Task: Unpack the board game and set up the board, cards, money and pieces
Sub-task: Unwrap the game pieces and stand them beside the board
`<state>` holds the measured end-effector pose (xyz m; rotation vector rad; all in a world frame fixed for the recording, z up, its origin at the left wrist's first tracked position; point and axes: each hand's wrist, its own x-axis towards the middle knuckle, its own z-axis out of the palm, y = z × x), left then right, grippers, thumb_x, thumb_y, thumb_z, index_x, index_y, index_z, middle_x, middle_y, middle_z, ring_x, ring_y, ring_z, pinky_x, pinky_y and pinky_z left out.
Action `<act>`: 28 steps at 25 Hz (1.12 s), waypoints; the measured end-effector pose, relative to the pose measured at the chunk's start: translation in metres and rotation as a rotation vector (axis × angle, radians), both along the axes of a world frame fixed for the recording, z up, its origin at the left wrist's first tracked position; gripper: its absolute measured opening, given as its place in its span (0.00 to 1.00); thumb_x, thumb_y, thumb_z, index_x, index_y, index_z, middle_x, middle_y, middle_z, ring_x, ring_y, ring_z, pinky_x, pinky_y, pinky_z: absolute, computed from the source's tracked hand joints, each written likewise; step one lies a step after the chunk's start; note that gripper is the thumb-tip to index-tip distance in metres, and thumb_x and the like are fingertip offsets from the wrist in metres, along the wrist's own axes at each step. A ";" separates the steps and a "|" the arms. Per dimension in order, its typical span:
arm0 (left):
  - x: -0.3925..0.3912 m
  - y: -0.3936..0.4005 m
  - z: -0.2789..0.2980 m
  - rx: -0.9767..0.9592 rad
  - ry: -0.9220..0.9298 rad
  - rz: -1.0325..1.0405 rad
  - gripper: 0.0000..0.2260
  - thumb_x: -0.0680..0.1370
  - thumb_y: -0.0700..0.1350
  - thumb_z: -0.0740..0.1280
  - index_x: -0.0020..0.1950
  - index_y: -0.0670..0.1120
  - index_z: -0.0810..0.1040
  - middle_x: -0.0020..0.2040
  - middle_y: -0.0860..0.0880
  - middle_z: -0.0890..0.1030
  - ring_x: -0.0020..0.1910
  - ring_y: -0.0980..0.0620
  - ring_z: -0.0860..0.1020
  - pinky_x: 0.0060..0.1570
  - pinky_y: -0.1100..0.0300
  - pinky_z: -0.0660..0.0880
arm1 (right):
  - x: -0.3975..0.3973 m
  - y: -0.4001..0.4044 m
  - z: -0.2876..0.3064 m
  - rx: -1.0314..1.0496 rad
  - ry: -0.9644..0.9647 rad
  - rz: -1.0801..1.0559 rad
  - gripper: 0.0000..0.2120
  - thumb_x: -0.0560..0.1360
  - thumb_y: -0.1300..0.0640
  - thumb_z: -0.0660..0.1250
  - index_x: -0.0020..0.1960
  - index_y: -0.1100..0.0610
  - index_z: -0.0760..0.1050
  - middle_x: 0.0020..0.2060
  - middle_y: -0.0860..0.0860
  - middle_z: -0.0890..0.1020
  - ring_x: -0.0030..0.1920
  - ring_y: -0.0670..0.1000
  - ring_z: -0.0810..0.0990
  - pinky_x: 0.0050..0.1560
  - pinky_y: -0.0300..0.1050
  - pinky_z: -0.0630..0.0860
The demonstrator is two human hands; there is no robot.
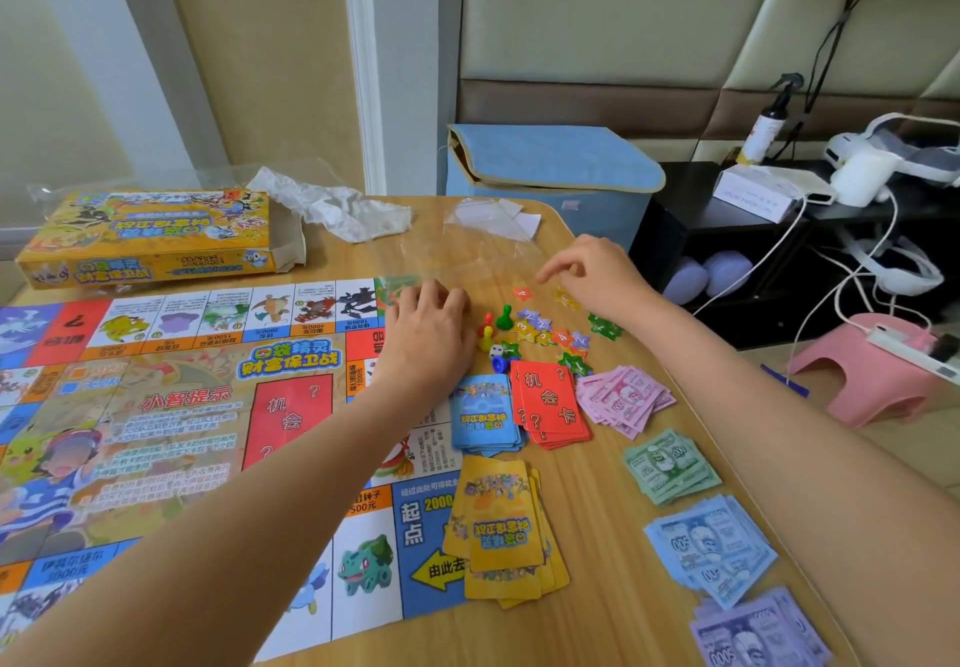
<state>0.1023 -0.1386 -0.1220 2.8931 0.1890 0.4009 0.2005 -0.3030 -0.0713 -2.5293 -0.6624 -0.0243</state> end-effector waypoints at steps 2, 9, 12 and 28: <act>-0.001 0.000 0.000 0.000 -0.008 0.003 0.16 0.81 0.53 0.53 0.62 0.45 0.71 0.60 0.45 0.70 0.59 0.44 0.67 0.58 0.53 0.62 | -0.005 -0.019 0.005 -0.008 0.020 0.037 0.21 0.74 0.70 0.56 0.39 0.50 0.82 0.40 0.52 0.74 0.49 0.51 0.69 0.49 0.41 0.62; -0.002 -0.001 0.002 -0.010 -0.004 0.003 0.16 0.81 0.52 0.54 0.62 0.45 0.71 0.59 0.44 0.70 0.59 0.43 0.66 0.57 0.52 0.62 | -0.021 -0.035 -0.001 -0.115 0.085 0.099 0.22 0.73 0.73 0.55 0.44 0.55 0.84 0.45 0.56 0.76 0.45 0.48 0.73 0.65 0.43 0.59; -0.001 -0.002 0.002 -0.009 -0.010 0.003 0.16 0.81 0.52 0.54 0.62 0.45 0.71 0.59 0.45 0.70 0.59 0.44 0.66 0.57 0.53 0.62 | -0.014 -0.031 -0.002 -0.102 0.099 0.043 0.19 0.75 0.71 0.56 0.48 0.57 0.83 0.43 0.59 0.78 0.48 0.60 0.75 0.56 0.42 0.66; -0.001 -0.001 0.001 -0.001 -0.003 0.005 0.16 0.81 0.53 0.53 0.62 0.45 0.71 0.59 0.45 0.70 0.59 0.44 0.66 0.58 0.54 0.62 | -0.004 -0.007 -0.002 -0.098 0.024 0.068 0.25 0.76 0.72 0.50 0.64 0.54 0.74 0.57 0.53 0.75 0.55 0.49 0.65 0.55 0.39 0.60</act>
